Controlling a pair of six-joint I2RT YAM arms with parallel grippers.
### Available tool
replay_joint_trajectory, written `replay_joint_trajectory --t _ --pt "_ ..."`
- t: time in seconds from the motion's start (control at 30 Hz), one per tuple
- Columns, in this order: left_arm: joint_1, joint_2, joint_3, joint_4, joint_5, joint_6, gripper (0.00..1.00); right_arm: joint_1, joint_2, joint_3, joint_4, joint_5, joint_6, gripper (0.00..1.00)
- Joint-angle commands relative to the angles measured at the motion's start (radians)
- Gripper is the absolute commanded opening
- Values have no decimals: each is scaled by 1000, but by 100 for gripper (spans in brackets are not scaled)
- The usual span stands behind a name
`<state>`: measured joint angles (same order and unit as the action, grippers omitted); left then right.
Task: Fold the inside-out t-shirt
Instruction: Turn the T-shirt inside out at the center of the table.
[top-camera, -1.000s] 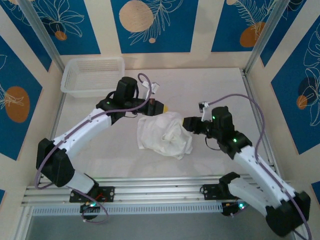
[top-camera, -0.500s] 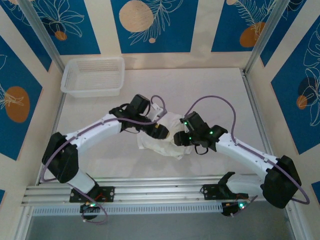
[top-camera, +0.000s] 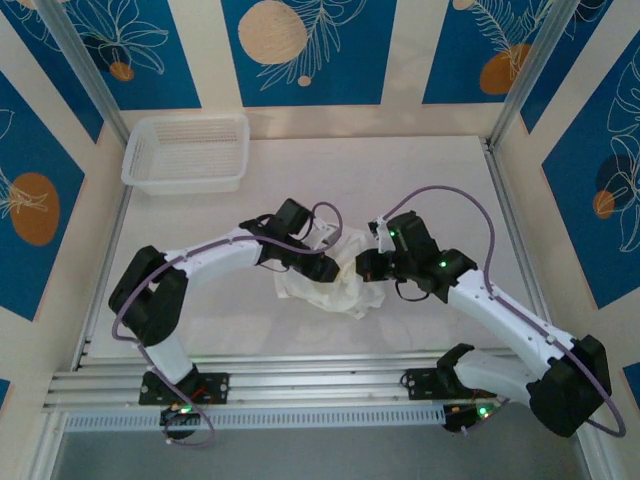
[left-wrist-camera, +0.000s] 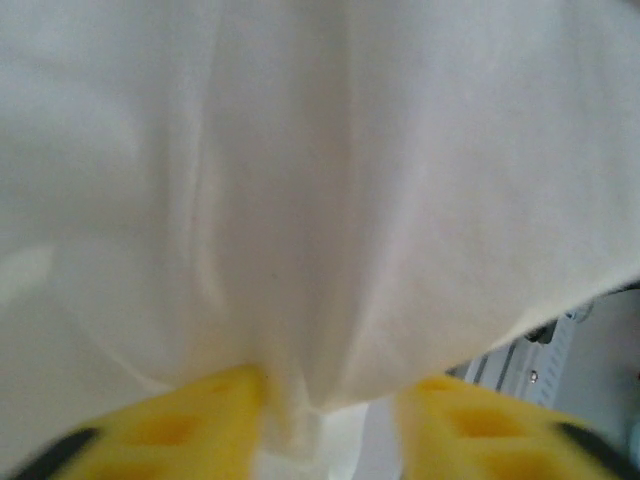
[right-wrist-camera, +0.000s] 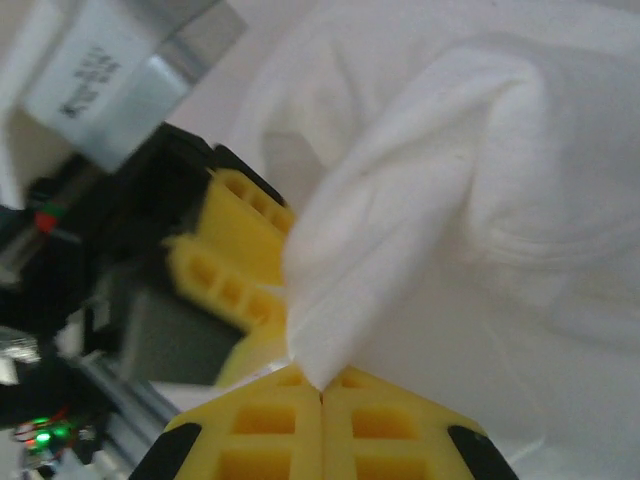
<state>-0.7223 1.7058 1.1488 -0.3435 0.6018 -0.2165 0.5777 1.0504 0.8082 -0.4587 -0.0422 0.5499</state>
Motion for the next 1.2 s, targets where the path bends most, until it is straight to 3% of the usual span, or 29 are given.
replay_joint_trajectory --t 0.0,0.07,0.2,0.33,0.47,0.57,0.7,0.83,0.9,1.03,1.17 --pt "0 -24 21 108 77 -64 0 -33 -20 17 -2 -62 30 0" --pt "15 -58 26 172 154 -143 0 -84 -30 -15 -20 -24 49 0" --pt "49 -114 57 230 245 -280 0 -277 -51 -153 34 -64 64 0" --pt "65 -149 63 237 270 -319 0 -297 -93 -158 -10 -68 8 7" --pt "67 -149 68 212 265 -309 0 -210 -239 -165 15 -19 -58 37" --pt "68 -141 76 184 257 -293 0 -57 -336 -213 110 163 -178 52" --pt "67 -148 86 151 238 -278 0 74 -291 -235 250 252 -384 60" --pt "69 -158 102 110 194 -271 0 125 -108 -130 229 346 -433 62" --pt "72 -160 107 97 179 -271 0 136 -25 -91 208 397 -436 62" --pt "74 -169 95 118 175 -285 0 133 47 -73 246 338 -421 56" --pt "97 -168 99 23 72 -240 0 119 23 -42 200 232 -371 7"
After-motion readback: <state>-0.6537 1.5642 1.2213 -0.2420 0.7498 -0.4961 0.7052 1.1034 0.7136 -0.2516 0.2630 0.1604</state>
